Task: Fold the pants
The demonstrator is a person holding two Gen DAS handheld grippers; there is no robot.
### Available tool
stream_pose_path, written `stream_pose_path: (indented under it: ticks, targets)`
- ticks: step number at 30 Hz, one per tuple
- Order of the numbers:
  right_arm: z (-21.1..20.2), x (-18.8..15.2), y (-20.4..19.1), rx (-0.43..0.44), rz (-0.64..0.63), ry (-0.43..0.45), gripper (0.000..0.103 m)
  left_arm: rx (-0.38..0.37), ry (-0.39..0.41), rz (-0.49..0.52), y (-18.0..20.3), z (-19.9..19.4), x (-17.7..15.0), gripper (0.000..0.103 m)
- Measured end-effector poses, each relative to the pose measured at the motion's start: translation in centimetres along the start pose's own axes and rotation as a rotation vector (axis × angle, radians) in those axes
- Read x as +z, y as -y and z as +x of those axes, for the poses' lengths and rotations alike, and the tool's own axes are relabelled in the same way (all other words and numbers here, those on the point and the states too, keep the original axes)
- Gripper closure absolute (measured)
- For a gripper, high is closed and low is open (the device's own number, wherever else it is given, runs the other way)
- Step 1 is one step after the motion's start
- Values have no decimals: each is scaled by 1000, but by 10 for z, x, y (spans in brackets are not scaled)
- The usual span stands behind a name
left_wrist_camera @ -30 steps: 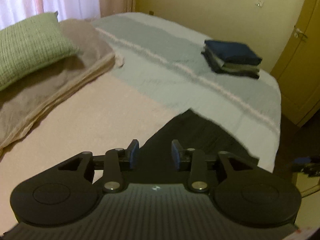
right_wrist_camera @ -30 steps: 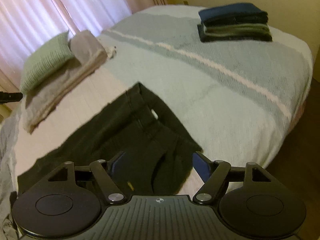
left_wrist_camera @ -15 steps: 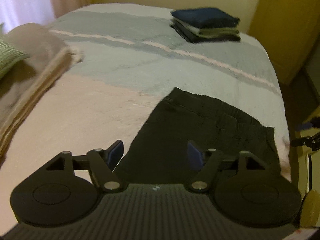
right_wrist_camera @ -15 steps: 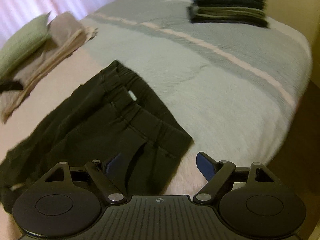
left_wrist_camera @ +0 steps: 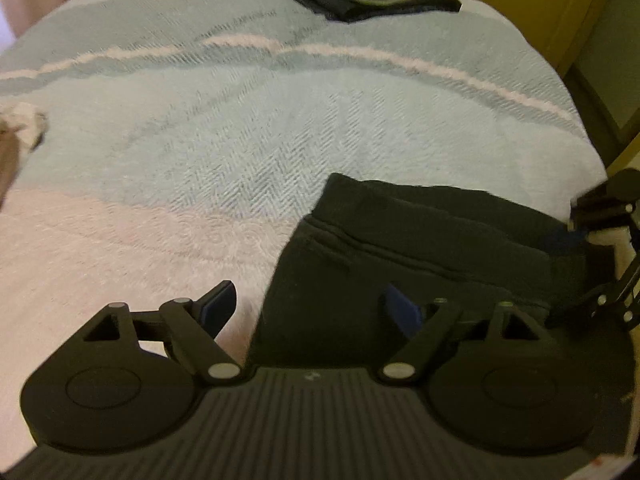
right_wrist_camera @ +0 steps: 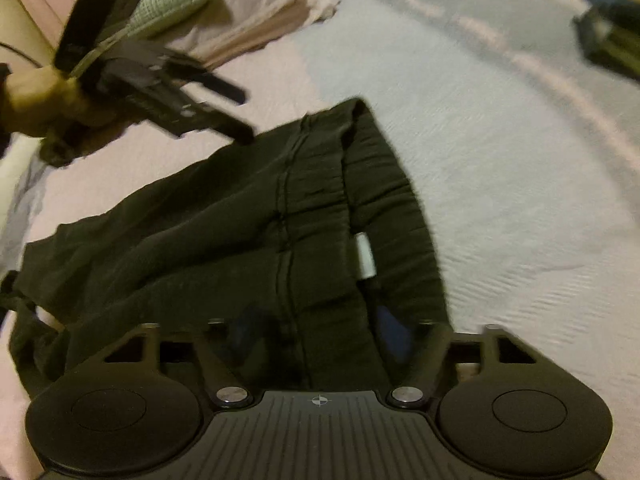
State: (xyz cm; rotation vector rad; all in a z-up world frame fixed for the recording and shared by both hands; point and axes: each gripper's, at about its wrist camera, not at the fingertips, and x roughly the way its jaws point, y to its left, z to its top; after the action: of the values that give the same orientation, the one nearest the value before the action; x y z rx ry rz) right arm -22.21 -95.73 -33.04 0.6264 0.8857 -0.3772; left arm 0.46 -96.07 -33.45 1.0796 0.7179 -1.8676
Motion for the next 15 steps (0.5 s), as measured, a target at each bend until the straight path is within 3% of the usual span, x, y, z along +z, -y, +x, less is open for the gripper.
stream_pose_path:
  ticks: [2,3,5,10,12,15]
  targets:
    - [8,0,2,-1,-5,-29,62,0,-18,-28,-9,11,3,24]
    - [5,-1,5,0,12,-29,83,-5,-16,-43,-12,11,4,24]
    - [-16,2,18,3,94,-8,103,-23,5,-71,-16,2,8,24]
    - [-78,15,30,-16,107,77,103,-58,101,-138,-23,-27,24,23]
    - [-62,8,35,-61,90,60,103,-54,95,-133,-23,-21,27,23]
    - [-37,-8,54,-73,168,54,103,-70,55,-95,-21,-3,28,23]
